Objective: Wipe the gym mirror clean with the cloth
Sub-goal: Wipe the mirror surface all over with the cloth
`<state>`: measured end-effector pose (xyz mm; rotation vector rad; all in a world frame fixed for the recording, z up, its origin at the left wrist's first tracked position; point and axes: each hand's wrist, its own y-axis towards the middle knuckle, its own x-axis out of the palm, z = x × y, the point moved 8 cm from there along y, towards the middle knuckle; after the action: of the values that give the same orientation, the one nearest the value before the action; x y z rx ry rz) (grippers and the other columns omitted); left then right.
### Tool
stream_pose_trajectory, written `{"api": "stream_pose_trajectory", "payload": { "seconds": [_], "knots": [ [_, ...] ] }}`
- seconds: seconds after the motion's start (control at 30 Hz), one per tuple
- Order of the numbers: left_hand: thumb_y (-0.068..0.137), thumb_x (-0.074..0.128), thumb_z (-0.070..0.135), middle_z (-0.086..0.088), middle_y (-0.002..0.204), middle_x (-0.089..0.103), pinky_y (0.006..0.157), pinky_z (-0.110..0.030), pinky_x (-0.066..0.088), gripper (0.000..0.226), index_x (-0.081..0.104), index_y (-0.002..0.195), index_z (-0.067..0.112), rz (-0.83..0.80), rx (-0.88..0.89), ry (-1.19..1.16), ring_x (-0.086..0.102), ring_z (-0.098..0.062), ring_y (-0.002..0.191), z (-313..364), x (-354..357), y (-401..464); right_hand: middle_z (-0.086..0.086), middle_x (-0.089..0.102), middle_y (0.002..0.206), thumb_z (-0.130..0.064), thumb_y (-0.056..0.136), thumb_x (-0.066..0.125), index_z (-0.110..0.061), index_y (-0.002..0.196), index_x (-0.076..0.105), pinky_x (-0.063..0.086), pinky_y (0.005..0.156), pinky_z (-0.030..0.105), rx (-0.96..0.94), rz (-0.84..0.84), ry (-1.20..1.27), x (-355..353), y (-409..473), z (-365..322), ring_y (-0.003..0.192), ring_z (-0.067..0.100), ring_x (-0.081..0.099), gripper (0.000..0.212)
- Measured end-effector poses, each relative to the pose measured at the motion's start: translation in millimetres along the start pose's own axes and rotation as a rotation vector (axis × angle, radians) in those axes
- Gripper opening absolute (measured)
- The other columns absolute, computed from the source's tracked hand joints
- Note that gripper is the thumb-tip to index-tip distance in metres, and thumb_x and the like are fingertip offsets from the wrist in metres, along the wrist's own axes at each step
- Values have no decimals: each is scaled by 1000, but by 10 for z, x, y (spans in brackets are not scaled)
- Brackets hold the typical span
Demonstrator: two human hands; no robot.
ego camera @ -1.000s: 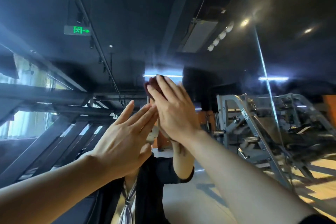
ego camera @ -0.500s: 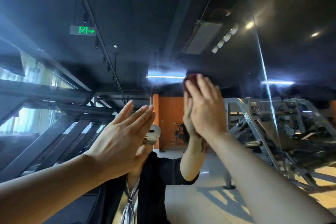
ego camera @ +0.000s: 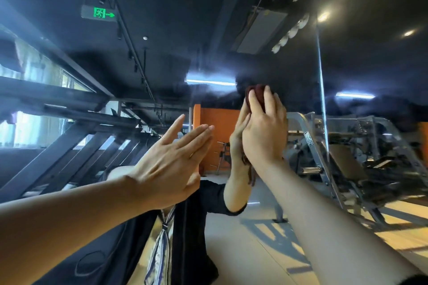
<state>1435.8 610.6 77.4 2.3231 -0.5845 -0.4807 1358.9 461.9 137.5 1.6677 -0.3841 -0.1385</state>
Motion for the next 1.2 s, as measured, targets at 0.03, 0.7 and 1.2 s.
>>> {"api": "stream_pose_trajectory", "payload": {
  "seconds": [0.03,0.7,1.2],
  "knots": [
    [86,49,41,-14,155,35,117,-54,17,72,46,146,3,-1,-7,-6,26,-22,144,27,9,11,16,48,150,-19,96,32,-11,138,60,36,113,59,-78,-26,20,36,-151,-87,139,40,41,51],
    [79,61,33,-11,163,24,121,-56,13,85,33,153,3,-118,-218,-279,-6,-16,154,969,231,-741,16,40,156,-3,94,57,-11,145,53,31,117,56,-215,-192,44,-86,-1521,199,146,37,34,52],
    [70,54,32,-8,167,13,116,-59,16,98,18,157,3,-348,-368,-468,12,-21,154,2423,597,-2455,13,31,158,-2,88,39,-14,149,41,25,118,49,-174,-469,52,-502,-4068,91,148,35,26,62]
  ]
}}
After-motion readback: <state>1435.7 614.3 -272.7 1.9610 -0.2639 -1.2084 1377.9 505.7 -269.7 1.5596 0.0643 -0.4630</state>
